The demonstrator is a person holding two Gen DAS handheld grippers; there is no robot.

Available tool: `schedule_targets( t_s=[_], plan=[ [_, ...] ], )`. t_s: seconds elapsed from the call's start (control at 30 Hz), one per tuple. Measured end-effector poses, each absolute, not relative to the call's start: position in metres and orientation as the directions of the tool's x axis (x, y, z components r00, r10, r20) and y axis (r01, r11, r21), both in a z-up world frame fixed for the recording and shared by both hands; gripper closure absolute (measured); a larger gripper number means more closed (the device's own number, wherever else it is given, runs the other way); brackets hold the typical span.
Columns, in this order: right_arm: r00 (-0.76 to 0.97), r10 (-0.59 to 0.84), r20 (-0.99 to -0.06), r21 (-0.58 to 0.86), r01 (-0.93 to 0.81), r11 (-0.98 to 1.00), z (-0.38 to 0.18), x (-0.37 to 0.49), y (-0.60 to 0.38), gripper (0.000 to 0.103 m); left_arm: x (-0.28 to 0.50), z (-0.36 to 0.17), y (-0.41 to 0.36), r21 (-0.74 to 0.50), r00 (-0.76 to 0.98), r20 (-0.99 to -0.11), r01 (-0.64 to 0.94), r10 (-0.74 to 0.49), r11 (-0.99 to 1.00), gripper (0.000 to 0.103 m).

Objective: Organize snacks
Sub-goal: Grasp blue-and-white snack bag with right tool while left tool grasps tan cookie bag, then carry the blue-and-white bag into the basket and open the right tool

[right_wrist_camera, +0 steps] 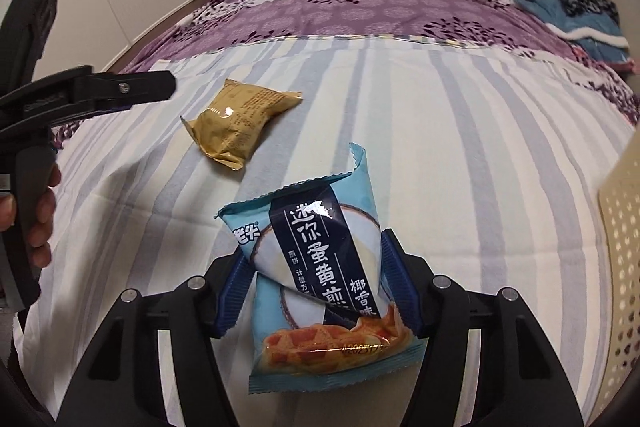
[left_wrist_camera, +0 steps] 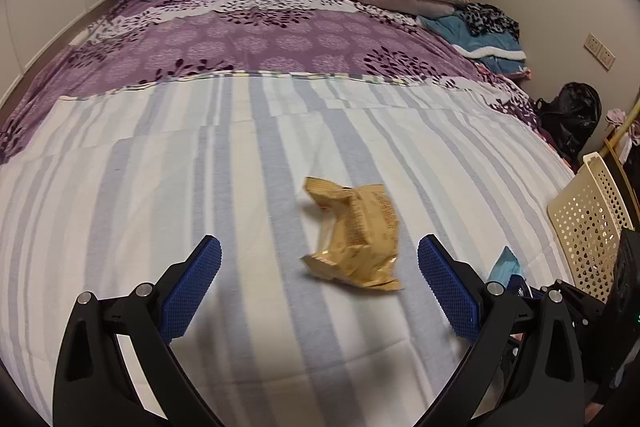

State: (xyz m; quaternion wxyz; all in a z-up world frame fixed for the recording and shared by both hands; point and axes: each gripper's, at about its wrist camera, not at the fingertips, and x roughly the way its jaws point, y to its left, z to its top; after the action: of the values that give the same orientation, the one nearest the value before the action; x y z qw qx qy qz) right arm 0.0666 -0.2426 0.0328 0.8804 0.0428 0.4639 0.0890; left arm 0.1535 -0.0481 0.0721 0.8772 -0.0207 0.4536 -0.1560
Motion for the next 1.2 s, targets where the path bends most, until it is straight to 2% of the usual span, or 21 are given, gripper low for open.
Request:
schedule_targets(
  t_s=[0.53, 0.57, 0.7, 0.8, 0.97, 1.07, 1.2],
  plan=[
    [0.575, 0.211, -0.790, 0.191, -0.095, 0.977, 0.031, 0.065, -0.253, 0.041, 0.192, 0.022, -0.099, -0.104, 0.485, -0.839, 0.299, -0.245, 0.949, 0.003],
    [0.576, 0.211, -0.790, 0.193, -0.093, 0.977, 0.031, 0.066, -0.254, 0.041, 0.193, 0.020, -0.099, -0.099, 0.485, -0.841, 0.299, -0.240, 0.949, 0.004],
    [0.577, 0.210, -0.790, 0.192, -0.092, 0.977, 0.029, 0.068, -0.254, 0.041, 0.194, 0.013, -0.095, -0.118, 0.469, -0.846, 0.301, -0.254, 0.946, 0.030],
    [0.577, 0.206, -0.790, 0.183, -0.100, 0.978, 0.029, 0.069, -0.253, 0.040, 0.190, 0.014, -0.094, -0.101, 0.487, -0.837, 0.311, -0.250, 0.945, 0.040],
    [0.576, 0.204, -0.791, 0.180, -0.100, 0.979, 0.028, 0.071, -0.251, 0.038, 0.185, 0.016, -0.087, -0.096, 0.494, -0.835, 0.301, -0.241, 0.949, 0.041],
    [0.574, 0.200, -0.794, 0.176, -0.098, 0.980, 0.026, 0.071, -0.249, 0.029, 0.180, 0.020, -0.079, -0.103, 0.499, -0.833, 0.287, -0.240, 0.952, 0.041],
    [0.572, 0.194, -0.797, 0.170, -0.095, 0.981, 0.023, 0.073, -0.246, 0.029, 0.170, 0.029, -0.068, -0.108, 0.512, -0.825, 0.273, -0.239, 0.956, 0.041]
  ],
)
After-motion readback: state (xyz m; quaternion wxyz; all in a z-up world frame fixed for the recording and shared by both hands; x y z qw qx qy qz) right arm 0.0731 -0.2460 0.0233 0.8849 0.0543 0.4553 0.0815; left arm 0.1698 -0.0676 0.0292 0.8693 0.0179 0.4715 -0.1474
